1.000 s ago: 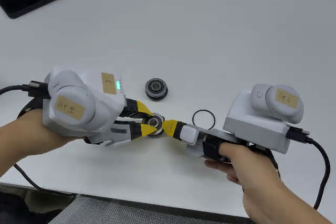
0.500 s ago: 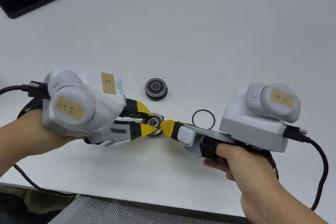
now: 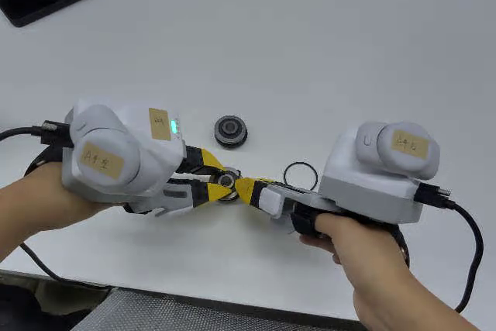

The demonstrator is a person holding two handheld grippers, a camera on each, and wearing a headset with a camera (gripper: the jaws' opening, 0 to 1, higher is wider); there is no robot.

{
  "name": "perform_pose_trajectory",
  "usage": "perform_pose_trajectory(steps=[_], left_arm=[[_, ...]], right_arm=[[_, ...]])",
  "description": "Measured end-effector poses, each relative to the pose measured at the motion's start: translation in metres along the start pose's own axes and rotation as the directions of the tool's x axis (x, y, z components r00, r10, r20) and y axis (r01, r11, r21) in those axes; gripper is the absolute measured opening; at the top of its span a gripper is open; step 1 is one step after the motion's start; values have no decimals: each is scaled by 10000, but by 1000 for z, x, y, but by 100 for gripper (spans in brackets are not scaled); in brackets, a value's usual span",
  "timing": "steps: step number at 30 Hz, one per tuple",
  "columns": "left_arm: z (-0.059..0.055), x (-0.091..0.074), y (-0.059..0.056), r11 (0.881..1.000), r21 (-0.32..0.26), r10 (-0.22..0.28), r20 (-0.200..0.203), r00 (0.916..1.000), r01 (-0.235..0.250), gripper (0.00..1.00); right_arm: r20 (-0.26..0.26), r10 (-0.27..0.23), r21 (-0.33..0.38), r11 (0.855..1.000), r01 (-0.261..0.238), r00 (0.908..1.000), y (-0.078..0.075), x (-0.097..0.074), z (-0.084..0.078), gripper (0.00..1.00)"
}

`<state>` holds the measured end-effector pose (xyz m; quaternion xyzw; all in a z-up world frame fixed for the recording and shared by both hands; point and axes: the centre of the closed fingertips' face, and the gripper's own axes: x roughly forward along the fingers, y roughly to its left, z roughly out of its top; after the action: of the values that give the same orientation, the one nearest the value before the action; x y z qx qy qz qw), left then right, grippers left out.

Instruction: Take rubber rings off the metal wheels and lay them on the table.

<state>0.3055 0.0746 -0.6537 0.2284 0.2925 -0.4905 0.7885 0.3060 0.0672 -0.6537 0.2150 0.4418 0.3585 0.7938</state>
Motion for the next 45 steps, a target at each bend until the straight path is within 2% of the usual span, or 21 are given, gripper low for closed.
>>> perform_pose_trajectory(steps=[10,16,23,25,26,27,28,30,32,36,41,43,45], left_arm=[[0,0,0,10000,17,-17,-40,10000,17,13],[0,0,-1,10000,94,10,-71,10000,-9,13],[0,0,-1,9999,144,-28,-101,9999,29,13],[0,0,-2,9999,146,-39,-92,9999,41,13],[0,0,-1,9999,149,-20,-92,10000,21,13],[0,0,-1,9999,140,-17,-92,10000,18,13],[-1,0,-1,9999,116,-4,-86,10000,5,13],[-1,0,-1,9999,106,6,-82,10000,-5,13],[-1,0,-1,9999,111,5,-81,10000,-4,13],[-1,0,-1,9999,132,5,-70,10000,-4,13],[0,0,-1,9997,229,93,-85,9999,-91,13],[1,0,-1,9983,577,118,-66,9999,-114,13],[0,0,-1,9987,481,145,-112,9998,-139,13]], right_arm=[[-68,-5,-501,9987,1,10000,2,1,0,0],[-180,-36,-1226,9925,13,9998,4,1,-1,0],[-189,42,-1417,9899,-68,9998,6,0,-2,0],[-149,239,-1389,9900,-258,9996,14,1,1,0],[-354,134,-1608,9868,-189,9993,15,1,-2,1],[-469,-207,-2291,9733,94,9987,10,1,-2,1],[-333,-114,-2420,9703,30,9994,13,3,0,1],[-253,132,-1698,9853,-173,9996,15,2,1,1],[-228,45,-1876,9822,-87,9997,12,1,1,1],[-193,103,-1663,9860,-134,9998,13,1,1,1],[-148,206,-1301,9913,-223,9997,15,1,2,1],[-122,277,-944,9951,-288,9995,15,1,2,1],[-59,337,-722,9968,-340,9994,13,0,2,1]])
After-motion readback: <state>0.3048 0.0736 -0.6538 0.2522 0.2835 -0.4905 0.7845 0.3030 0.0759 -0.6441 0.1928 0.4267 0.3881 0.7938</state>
